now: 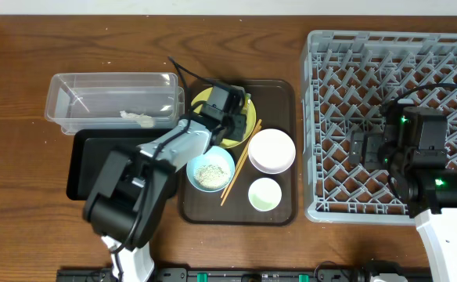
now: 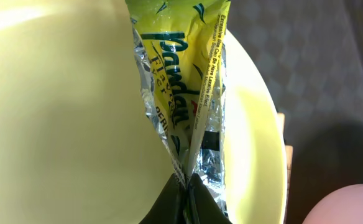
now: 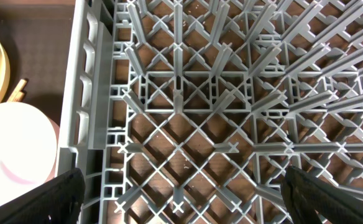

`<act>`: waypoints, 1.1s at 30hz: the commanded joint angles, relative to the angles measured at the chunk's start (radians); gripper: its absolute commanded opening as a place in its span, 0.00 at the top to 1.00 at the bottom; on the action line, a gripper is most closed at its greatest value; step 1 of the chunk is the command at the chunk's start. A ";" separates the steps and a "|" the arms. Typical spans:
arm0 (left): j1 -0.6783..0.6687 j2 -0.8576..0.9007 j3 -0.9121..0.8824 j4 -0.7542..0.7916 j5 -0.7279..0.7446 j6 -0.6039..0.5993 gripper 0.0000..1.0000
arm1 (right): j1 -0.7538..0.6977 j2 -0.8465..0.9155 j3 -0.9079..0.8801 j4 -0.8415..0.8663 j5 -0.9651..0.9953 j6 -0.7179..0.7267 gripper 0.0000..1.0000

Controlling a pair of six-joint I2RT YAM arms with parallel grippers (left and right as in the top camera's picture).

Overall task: Sort waste into correct bins and load items into the dishwasher rack
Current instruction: 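Grasp the yellow snack wrapper on the plate with the left gripper, then move the wrapper left and release it into the clear bin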

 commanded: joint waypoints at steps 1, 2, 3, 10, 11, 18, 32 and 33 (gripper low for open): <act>0.039 -0.132 0.010 0.001 -0.054 0.006 0.94 | -0.007 -0.003 0.021 0.000 -0.004 0.010 0.01; 0.051 -0.164 0.010 -0.002 -0.056 0.006 0.94 | -0.007 -0.003 0.021 0.000 -0.004 0.010 0.01; 0.065 -0.198 0.010 -0.007 -0.064 0.005 0.94 | -0.007 -0.003 0.021 0.000 -0.004 0.010 0.01; 0.218 -0.373 0.010 -0.085 -0.245 -0.113 0.94 | -0.007 -0.003 0.021 0.000 -0.004 0.010 0.01; 0.249 -0.380 0.010 -0.100 -0.251 -0.152 0.94 | -0.007 -0.003 0.021 0.000 -0.004 0.010 0.01; 0.401 -0.338 0.010 -0.211 -0.251 -0.488 0.89 | -0.007 -0.003 0.021 0.000 -0.004 0.010 0.01; 0.436 -0.357 0.010 -0.202 -0.251 -0.505 0.36 | -0.007 -0.003 0.021 -0.003 -0.004 0.010 0.01; 0.433 -0.377 0.010 -0.205 -0.251 -0.487 0.34 | -0.007 -0.003 0.021 -0.003 -0.004 0.010 0.01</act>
